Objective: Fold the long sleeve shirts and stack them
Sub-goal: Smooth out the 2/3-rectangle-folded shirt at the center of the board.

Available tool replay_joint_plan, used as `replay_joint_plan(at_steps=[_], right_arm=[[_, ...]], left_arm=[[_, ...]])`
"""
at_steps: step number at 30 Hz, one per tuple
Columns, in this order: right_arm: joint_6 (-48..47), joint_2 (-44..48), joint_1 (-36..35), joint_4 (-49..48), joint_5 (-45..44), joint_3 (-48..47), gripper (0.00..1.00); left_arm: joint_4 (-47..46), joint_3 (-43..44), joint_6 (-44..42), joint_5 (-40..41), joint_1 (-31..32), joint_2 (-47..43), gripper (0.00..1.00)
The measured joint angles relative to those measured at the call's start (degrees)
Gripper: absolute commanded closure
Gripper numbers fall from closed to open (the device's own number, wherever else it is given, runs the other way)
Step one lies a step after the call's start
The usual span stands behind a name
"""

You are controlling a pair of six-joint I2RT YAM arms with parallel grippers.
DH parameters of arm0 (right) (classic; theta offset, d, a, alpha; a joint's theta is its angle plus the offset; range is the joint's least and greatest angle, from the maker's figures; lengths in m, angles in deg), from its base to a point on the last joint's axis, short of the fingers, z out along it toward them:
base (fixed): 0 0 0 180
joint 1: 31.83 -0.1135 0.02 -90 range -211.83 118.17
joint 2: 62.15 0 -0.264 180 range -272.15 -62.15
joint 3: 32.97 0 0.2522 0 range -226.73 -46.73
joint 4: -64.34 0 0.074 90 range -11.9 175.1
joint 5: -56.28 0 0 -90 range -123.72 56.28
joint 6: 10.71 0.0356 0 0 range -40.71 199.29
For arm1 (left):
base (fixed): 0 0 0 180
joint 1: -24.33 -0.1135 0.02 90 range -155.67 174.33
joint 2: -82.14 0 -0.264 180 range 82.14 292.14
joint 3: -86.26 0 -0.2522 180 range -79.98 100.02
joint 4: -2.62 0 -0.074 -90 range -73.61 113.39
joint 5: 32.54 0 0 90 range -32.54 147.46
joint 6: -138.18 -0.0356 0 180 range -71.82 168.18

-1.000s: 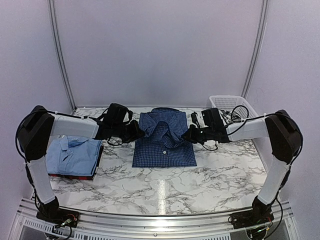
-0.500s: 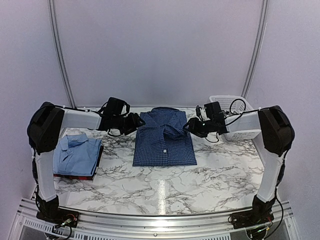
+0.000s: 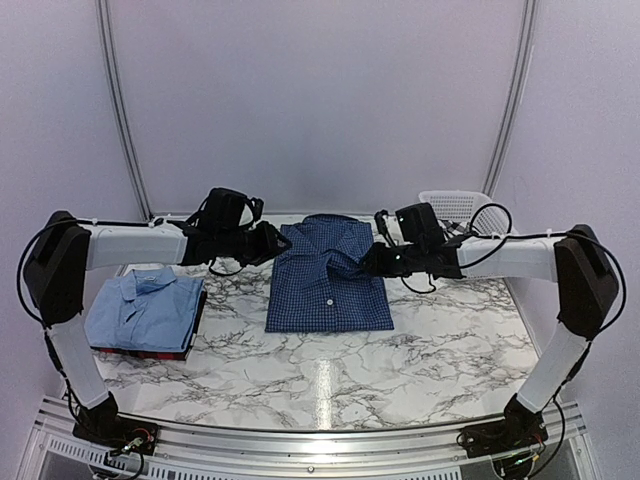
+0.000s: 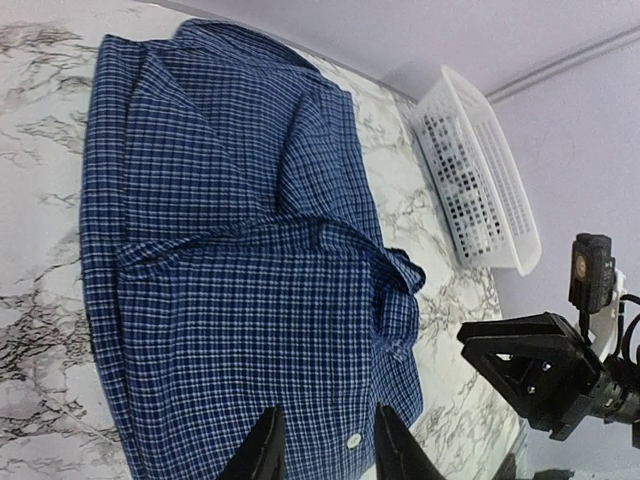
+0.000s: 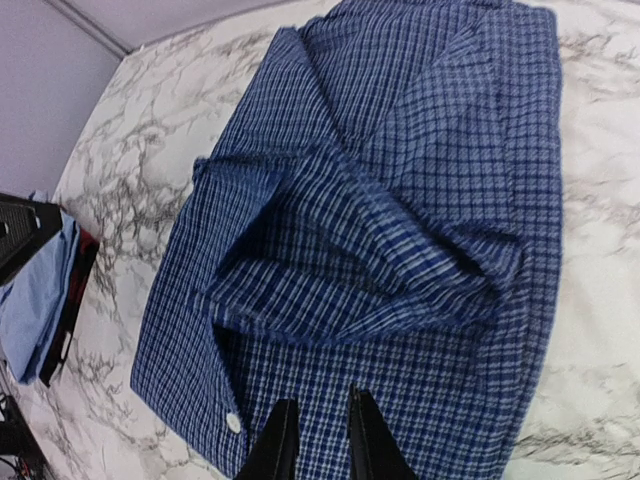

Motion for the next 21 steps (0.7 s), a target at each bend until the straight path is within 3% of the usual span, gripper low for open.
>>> replay_joint_plan(at_steps=[8, 12, 16, 21], right_arm=[[-0.61, -4.74, -4.09, 1.14, 1.16, 0.66, 0.88], [-1.33, -10.86, -2.58, 1.95, 1.86, -3.72, 0.80], [-2.51, -17.55, 0.98, 3.80, 2.71, -11.91, 0.61], [-3.61, -22.27, 4.87, 5.66, 2.82, -19.85, 0.54]], left_arm=[[-0.07, 0.44, 0.98, -0.92, 4.63, 1.60, 0.80], [-0.11, 1.18, 1.53, -1.55, 5.60, 4.59, 0.81], [-0.11, 2.45, 1.95, -2.14, 6.05, 6.97, 0.81], [-0.22, 5.57, 1.95, -2.73, 6.62, 10.10, 0.81]])
